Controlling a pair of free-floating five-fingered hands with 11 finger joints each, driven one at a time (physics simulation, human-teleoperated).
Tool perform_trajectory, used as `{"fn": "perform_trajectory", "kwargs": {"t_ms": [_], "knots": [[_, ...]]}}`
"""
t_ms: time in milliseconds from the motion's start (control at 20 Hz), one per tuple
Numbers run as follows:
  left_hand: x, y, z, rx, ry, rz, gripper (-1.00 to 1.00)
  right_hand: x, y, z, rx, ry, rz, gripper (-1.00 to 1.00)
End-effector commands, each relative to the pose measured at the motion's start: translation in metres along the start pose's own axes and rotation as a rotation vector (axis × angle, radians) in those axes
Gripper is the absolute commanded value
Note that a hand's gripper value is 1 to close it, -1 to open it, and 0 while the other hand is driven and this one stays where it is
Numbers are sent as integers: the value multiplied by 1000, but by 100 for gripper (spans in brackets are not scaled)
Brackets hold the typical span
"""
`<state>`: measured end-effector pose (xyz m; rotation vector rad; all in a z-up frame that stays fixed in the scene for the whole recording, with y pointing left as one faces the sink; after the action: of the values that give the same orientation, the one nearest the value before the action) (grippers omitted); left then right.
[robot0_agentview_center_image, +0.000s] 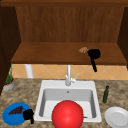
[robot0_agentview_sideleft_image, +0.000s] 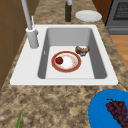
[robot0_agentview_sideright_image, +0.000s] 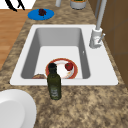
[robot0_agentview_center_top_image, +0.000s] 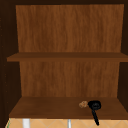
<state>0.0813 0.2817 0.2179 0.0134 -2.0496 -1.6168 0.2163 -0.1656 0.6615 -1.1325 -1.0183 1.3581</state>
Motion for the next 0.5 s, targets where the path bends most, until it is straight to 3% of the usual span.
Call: {"fn": "perform_trajectory", "kwargs": {"t_ms": [0,150,300,450], "knots": [[0,0,0,0,0,0,0,2,23,27,-22,22,-4,-100],[0,0,0,0,0,0,0,4,47,47,-55,26,-4,-100],[0,0,0,0,0,0,0,5,68,64,-84,12,-38,-100],[0,0,0,0,0,0,0,8,98,82,-118,25,-5,-100]]}}
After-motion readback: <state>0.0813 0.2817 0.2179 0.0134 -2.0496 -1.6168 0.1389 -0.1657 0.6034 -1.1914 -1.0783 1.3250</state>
